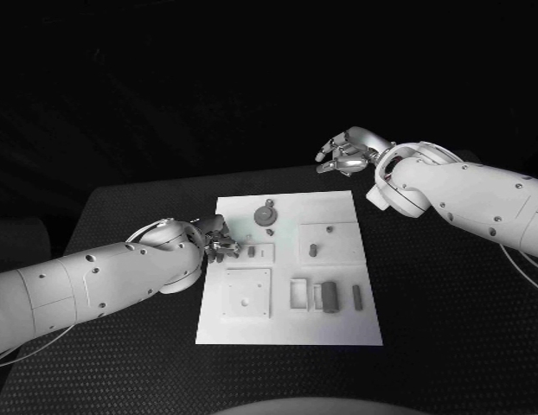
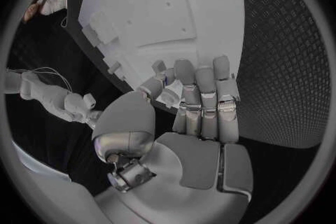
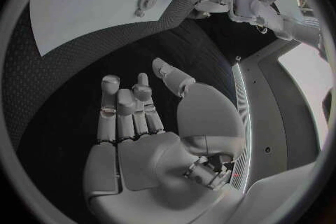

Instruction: Assemble the parts on the task board

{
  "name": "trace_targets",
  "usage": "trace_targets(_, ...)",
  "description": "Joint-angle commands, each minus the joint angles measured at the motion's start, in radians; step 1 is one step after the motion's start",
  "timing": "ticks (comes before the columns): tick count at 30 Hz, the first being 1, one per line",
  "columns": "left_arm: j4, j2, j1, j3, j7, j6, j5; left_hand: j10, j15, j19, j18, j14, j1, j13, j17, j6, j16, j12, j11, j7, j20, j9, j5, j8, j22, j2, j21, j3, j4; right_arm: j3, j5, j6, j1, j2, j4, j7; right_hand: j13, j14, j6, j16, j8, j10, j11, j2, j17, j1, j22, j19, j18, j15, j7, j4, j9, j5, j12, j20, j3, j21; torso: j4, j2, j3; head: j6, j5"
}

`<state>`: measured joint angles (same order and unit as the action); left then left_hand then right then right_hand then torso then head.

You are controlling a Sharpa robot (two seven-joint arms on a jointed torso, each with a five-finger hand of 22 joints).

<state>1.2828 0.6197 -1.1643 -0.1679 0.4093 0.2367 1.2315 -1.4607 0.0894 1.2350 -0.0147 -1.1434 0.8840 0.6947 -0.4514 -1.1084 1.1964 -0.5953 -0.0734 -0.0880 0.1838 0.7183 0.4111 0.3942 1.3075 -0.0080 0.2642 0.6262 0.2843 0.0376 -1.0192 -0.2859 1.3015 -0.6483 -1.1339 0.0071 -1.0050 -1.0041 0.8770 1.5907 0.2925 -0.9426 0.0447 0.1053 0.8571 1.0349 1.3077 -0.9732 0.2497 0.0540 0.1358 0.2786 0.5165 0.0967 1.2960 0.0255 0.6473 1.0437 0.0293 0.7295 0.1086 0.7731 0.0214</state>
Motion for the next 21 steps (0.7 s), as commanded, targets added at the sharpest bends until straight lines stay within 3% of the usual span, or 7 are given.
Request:
trace_targets(1, -0.004, 0.003, 0.012, -0.009, 0.037, -0.029, 0.017, 0.024, 0.004, -0.001, -0.002, -0.006, 0.006, 0.001, 0.000, -0.082, 0.004, -0.004, -0.021, 0.077, 0.007, 0.003, 0.004, 0.007, 0.027, 0.017, 0.005, 0.006, 0.004, 0.000, -0.001, 0.011, -0.001, 0.000, 0.000, 0.007, 0.001, -0.003, 0.009, 0.006, -0.004, 0.009, 0.000, -0.004, -0.001, -0.002, 0.011, -0.002, 0.012, 0.005, 0.018, 0.002, 0.001, -0.002, 0.004, 0.003, -0.001, -0.004, 0.0003, 0.000, 0.0001, 0.000, 0.001)
trace_targets(14, -0.004, -0.001, 0.012, -0.009, 0.037, -0.021, 0.019, 0.025, 0.004, -0.001, -0.002, -0.006, 0.007, 0.001, 0.000, -0.082, 0.005, -0.005, -0.021, 0.077, 0.007, 0.004, 0.002, 0.007, 0.027, 0.018, 0.008, 0.007, 0.004, 0.000, -0.001, 0.011, -0.001, -0.002, -0.001, 0.007, 0.002, -0.003, 0.009, 0.006, -0.004, 0.009, 0.000, -0.004, -0.002, -0.003, 0.011, -0.003, 0.012, 0.005, 0.018, 0.002, 0.001, -0.002, 0.004, 0.003, -0.001, -0.004, 0.0001, -0.001, 0.0006, 0.000, 0.000)
trace_targets(21, 0.000, -0.003, 0.012, -0.009, 0.018, 0.018, 0.012, 0.025, 0.004, -0.002, -0.002, -0.006, 0.008, 0.001, 0.000, -0.082, 0.005, -0.006, -0.021, 0.077, 0.007, 0.005, 0.000, 0.007, 0.027, 0.019, 0.009, 0.007, 0.004, 0.000, -0.001, 0.012, -0.001, -0.002, -0.002, 0.007, 0.002, -0.003, 0.009, 0.006, -0.004, 0.009, 0.000, -0.003, -0.002, -0.003, 0.011, -0.003, 0.012, 0.005, 0.018, 0.002, 0.001, -0.002, 0.004, 0.003, -0.001, -0.004, 0.0000, -0.001, 0.0007, -0.001, -0.001)
